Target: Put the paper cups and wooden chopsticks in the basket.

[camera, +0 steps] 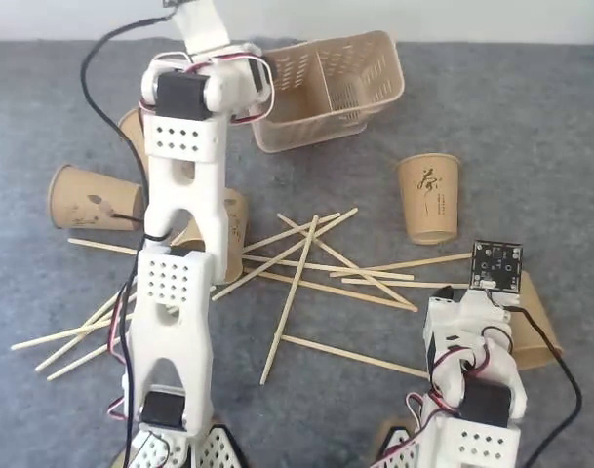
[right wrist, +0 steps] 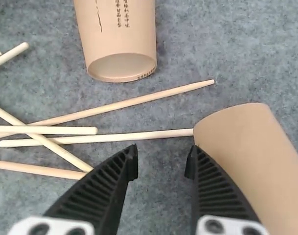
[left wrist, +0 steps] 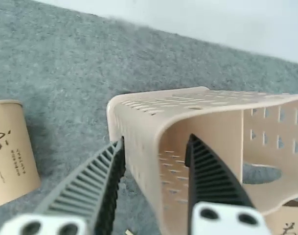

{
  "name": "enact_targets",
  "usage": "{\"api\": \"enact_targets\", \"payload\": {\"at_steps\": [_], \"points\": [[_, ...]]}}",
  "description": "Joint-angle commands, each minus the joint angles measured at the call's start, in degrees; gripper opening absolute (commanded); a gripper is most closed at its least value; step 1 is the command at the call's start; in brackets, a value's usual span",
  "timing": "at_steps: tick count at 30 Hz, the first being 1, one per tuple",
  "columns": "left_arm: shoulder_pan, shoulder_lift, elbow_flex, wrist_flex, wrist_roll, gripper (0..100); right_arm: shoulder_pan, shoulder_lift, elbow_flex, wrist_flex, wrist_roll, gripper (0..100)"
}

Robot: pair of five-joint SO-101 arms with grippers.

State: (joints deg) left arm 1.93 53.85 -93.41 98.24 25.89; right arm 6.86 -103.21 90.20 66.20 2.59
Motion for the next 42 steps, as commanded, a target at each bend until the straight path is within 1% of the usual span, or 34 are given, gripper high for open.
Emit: {"api": "enact_targets", "payload": {"at_steps": [1, 5, 12, 21, 23, 26, 30, 35, 37, 40, 41, 42], "points": [[-0.7, -2.02, -2.77, -1.14, 0.62, 20, 0.66, -0.75, -0.53, -1.36, 1.14, 16.5], [-1.14, -3.96, -2.68, -1.14, 0.62, 20, 0.57, -0.75, -0.53, -1.36, 1.14, 16.5], [-0.88, -3.16, -1.63, -1.23, 0.79, 20, 0.57, -0.75, -0.53, -1.36, 1.14, 16.5], [-1.32, -1.14, -2.59, -4.48, 0.97, 20, 0.57, -0.75, -0.53, -1.36, 1.14, 16.5], [-0.97, -0.97, -2.42, -5.71, 2.2, 20, 0.57, -0.75, -0.53, -1.36, 1.14, 16.5], [-1.23, 0.09, -1.54, -8.62, 4.13, 20, 0.57, -0.75, -0.53, -1.27, 1.14, 16.5], [-1.41, 2.02, 1.71, -12.4, 4.22, 20, 0.57, -0.75, -0.53, -1.19, 1.14, 16.5], [-1.41, 4.84, 3.21, -12.75, 3.96, 19, 0.57, -0.75, -0.53, -1.27, 1.14, 16.5], [-1.41, 5.54, 3.21, -12.84, 3.87, 15, 0.57, -0.75, -0.53, -1.36, 1.14, 16.5], [-1.41, 5.45, 3.21, -12.57, 3.87, 1, 0.57, -0.75, -0.53, -1.36, 1.14, 16.5], [-1.41, 5.36, 3.21, -12.31, 3.87, 0, 0.57, -0.75, -0.53, -1.36, 1.14, 16.5], [-1.41, 5.19, 3.03, -11.43, 3.87, 2, 0.57, -0.75, -0.53, -1.36, 1.14, 16.5]]}}
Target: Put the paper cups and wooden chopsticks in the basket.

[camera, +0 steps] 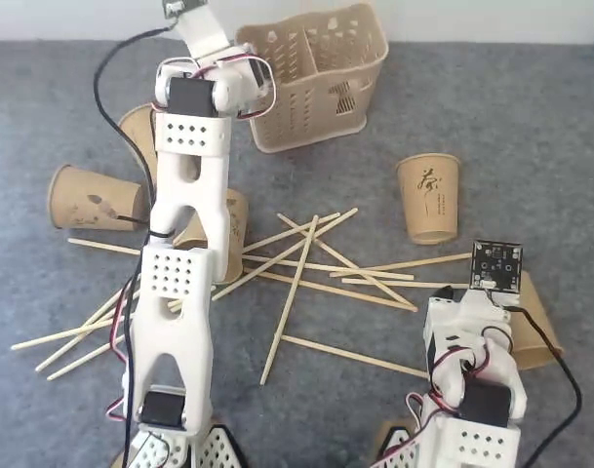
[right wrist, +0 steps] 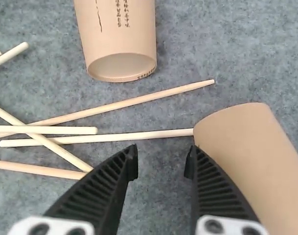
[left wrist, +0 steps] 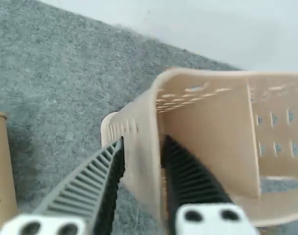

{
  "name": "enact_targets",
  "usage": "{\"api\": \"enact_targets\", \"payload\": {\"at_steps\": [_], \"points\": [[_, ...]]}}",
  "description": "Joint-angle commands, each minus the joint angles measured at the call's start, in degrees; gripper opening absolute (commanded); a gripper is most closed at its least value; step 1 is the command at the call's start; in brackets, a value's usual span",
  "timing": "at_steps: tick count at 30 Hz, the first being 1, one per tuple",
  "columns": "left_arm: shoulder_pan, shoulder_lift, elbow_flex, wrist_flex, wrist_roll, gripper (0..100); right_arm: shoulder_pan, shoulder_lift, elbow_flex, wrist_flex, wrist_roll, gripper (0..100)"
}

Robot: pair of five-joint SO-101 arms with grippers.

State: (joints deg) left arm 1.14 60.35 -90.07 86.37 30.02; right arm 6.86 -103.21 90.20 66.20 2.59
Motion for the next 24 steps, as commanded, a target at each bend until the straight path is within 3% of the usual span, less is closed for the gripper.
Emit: {"api": "enact_targets", "payload": {"at_steps": [1, 11, 24], "points": [[-0.62, -1.76, -1.01, 1.32, -0.26, 1, 0.57, -0.75, -0.53, -1.36, 1.14, 16.5], [0.35, -9.23, -5.14, 11.87, -0.79, 1, 0.57, -0.75, -0.53, -1.45, 1.14, 16.5], [5.19, -28.04, 19.21, 13.8, -5.27, 1, 0.57, -0.75, -0.44, -1.45, 1.14, 16.5]]}}
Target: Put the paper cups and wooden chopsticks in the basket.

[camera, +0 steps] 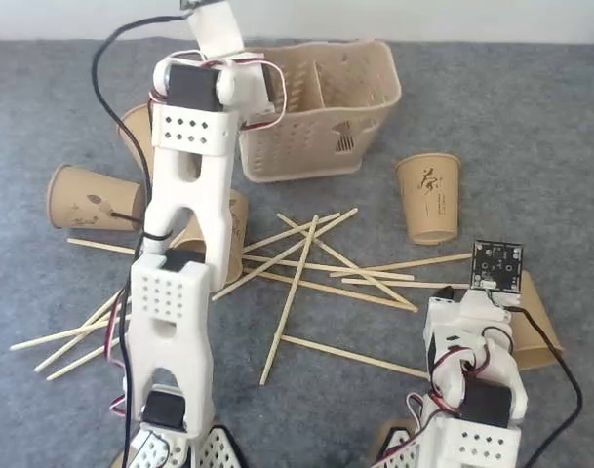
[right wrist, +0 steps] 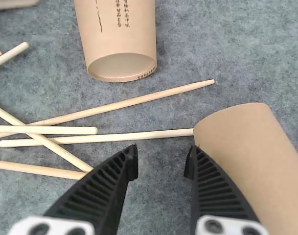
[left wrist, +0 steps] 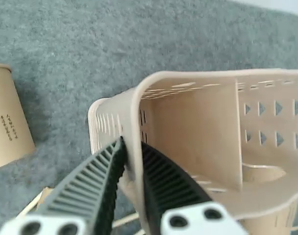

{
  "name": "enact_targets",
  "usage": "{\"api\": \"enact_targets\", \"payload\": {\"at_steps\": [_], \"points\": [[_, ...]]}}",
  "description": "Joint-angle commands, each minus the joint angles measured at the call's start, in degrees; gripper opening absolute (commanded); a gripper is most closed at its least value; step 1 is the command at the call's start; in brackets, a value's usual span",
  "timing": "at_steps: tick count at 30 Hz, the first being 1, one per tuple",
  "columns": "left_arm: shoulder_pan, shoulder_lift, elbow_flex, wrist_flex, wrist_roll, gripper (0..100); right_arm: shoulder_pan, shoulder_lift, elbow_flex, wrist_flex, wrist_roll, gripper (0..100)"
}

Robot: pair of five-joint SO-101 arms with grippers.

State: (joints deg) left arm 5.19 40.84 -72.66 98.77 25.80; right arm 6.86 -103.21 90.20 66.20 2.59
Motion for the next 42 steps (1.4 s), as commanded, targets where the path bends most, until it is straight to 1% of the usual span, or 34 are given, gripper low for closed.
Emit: {"api": "enact_targets", "payload": {"at_steps": [1, 7, 16, 25, 29, 32, 34, 39, 42], "points": [[1.23, -9.05, 2.86, 1.14, -1.58, 1, 0.57, -0.75, -0.44, -1.45, 1.14, 16.5], [1.14, -7.56, 6.81, 0.79, -3.96, 1, 0.57, -0.75, -0.44, -1.45, 1.14, 16.5], [0.44, -1.93, 6.81, -1.41, -4.57, 1, 0.66, -0.75, -0.44, -1.36, 1.14, 16.3], [-0.97, 1.85, 6.73, -1.67, -10.99, 1, 0.66, -0.75, -0.44, -1.27, 1.14, 16.3], [-1.05, 1.93, 6.81, -0.62, -16.44, 1, 0.66, -0.75, -0.44, -1.27, 1.14, 16.3], [-0.97, 1.41, 6.73, 0.26, -24.35, 1, 0.66, -0.75, -0.44, -1.27, 1.14, 16.3], [-0.97, 1.41, 6.64, 0.18, -24.79, 1, 0.66, -0.75, -0.44, -1.27, 1.14, 16.3], [-0.18, 1.32, 6.73, 1.76, -29.19, 1, 0.66, -0.75, -0.26, -1.36, 1.14, 16.2], [0.0, 0.97, 7.16, 1.93, -27.6, 1, 0.66, -0.75, 0.18, -1.98, 1.14, 16.4]]}}
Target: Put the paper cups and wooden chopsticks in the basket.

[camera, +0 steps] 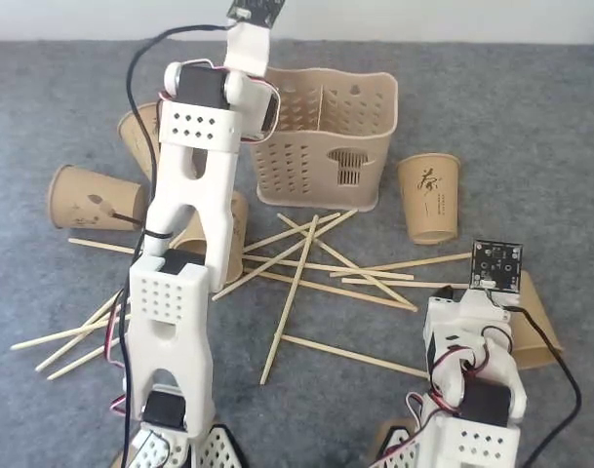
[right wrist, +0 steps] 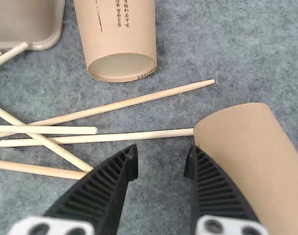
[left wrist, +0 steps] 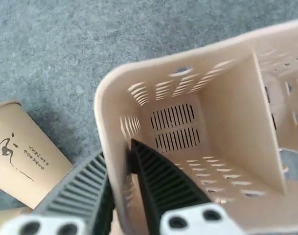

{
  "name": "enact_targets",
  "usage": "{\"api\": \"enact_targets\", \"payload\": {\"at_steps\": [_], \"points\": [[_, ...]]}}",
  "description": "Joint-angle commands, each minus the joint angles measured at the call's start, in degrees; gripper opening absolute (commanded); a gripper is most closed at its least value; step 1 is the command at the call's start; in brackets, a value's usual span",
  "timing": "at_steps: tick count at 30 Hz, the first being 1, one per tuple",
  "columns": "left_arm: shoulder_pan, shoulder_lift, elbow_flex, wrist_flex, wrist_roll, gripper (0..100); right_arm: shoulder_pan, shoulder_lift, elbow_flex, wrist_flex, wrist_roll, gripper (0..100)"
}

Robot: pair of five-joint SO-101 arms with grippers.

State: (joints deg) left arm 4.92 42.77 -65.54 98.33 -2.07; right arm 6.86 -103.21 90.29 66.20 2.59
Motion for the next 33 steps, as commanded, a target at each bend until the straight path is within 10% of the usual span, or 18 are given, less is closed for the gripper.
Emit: {"api": "enact_targets", "payload": {"at_steps": [1, 18, 33], "points": [[0.18, -1.58, 0.4, 2.37, 1.49, 1, 0.66, -0.75, 0.26, -2.33, 1.14, 16.3], [0.44, -16.88, 17.63, 2.11, 23.91, 1, 0.66, -0.75, 0.26, -2.59, 1.14, 16.4], [0.0, -18.46, 10.07, 2.29, 22.51, 21, 0.66, -0.75, 0.26, -2.51, 1.14, 16.4]]}}
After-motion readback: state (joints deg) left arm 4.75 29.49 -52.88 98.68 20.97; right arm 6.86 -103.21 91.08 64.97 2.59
